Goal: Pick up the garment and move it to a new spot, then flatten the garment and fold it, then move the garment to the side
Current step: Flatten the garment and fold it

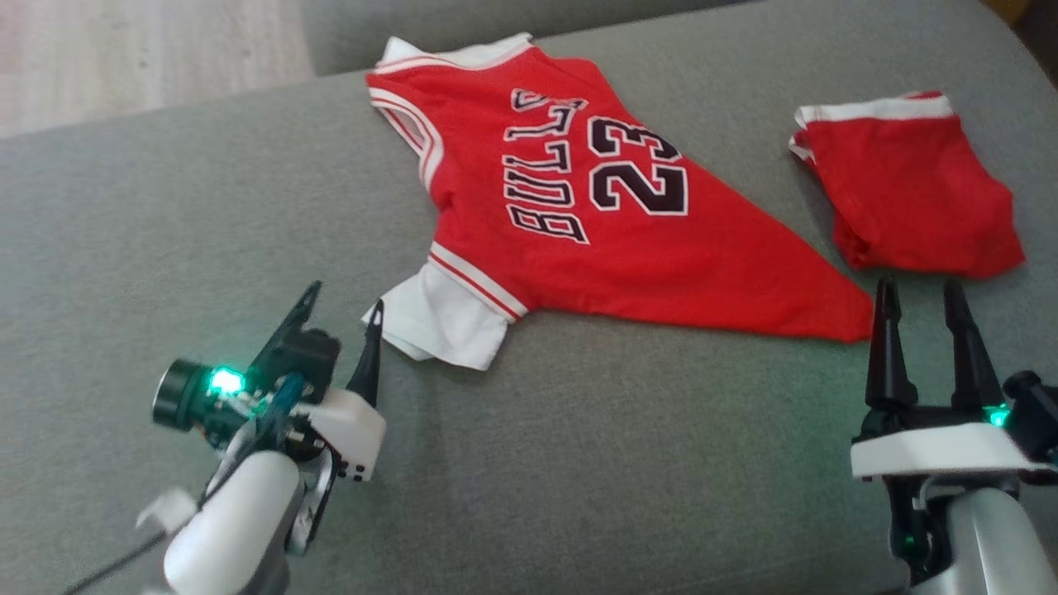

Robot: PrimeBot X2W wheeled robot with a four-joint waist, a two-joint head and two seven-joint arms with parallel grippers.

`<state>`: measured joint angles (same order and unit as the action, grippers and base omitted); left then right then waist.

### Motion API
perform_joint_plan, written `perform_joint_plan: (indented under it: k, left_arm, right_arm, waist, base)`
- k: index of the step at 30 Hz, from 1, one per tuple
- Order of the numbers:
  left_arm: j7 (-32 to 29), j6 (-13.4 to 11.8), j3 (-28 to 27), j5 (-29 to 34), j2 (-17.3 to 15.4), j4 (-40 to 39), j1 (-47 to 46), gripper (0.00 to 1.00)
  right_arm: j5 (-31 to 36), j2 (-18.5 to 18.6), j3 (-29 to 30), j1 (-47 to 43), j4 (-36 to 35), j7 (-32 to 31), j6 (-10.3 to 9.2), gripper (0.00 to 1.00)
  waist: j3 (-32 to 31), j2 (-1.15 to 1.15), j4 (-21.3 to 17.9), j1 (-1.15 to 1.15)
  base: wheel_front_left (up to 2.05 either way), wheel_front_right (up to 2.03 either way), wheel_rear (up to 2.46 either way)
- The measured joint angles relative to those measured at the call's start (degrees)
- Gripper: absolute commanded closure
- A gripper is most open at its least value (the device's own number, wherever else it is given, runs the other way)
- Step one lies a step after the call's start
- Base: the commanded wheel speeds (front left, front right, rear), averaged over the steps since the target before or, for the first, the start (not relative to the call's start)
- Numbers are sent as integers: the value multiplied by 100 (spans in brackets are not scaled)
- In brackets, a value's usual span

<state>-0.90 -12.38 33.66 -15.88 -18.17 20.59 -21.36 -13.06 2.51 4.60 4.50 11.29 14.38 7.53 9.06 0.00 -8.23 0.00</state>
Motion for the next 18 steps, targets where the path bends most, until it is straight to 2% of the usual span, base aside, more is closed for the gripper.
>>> perform_joint_plan:
  k: [5, 12, 17, 18]
  left_arm:
    - [-517, 342, 211, 43, -18, 661, -448, 0]
    - [-768, 595, 376, 99, -16, 1288, -866, 0]
    - [-935, 967, 527, 76, -10, 1471, -1075, 0]
    - [-998, 1036, 547, 55, -9, 1489, -1102, 7]
  right_arm:
    - [-73, 0, -69, 125, -44, 0, 0, 0]
    - [-165, 0, -93, 197, -43, 0, 0, 0]
    - [-209, 0, -85, 197, -41, 0, 0, 0]
    - [-209, 0, -84, 197, -40, 0, 0, 0]
  waist:
    - [215, 0, -161, 0]
    - [425, 0, -383, 1]
    - [469, 0, -487, 0]
    - [465, 0, -497, 0]
  base:
    - [0, 0, 0]
    - [0, 0, 0]
    - [0, 0, 0]
    - [0, 0, 0]
